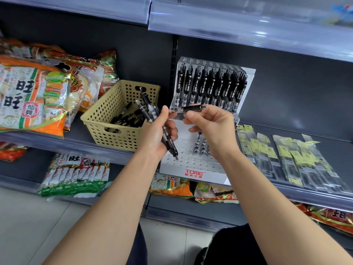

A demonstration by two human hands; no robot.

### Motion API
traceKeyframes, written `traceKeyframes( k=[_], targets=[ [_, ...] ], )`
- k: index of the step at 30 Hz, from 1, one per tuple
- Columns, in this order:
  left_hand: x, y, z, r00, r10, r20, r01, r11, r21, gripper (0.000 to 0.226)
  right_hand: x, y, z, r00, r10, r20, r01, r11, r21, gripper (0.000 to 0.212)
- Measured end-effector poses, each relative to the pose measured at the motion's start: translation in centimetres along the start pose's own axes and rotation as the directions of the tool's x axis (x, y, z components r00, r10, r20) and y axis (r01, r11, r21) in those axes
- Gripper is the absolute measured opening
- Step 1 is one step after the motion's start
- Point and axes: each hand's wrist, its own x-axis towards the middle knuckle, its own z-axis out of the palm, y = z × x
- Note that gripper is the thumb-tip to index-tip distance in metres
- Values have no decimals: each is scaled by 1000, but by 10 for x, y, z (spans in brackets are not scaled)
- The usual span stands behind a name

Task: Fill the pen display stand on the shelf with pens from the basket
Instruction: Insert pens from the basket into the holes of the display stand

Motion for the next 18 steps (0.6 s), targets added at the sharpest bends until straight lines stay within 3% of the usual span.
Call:
traceKeyframes(
  k=[4,8,13,15,18],
  targets=[
    [-3,-1,2,997,76,-11,-73,982,173,37,2,-5,-2,970,-100,-221,70,987,-143,18],
    [-4,0,3,997,65,-40,-56,981,188,28,8,-3,-10,929,-141,-342,34,953,-301,19],
    [-3,-2,3,989,124,-86,-102,969,223,16,8,-2,-16,944,-262,-198,55,722,-690,39],
    [-3,-2,3,985,146,-86,-124,966,228,17,5,-4,-15,952,-271,-139,70,639,-766,39],
    [-3,-3,4,982,173,-79,-149,958,243,18,2,1,-12,963,-254,-94,80,598,-797,36]
  ],
)
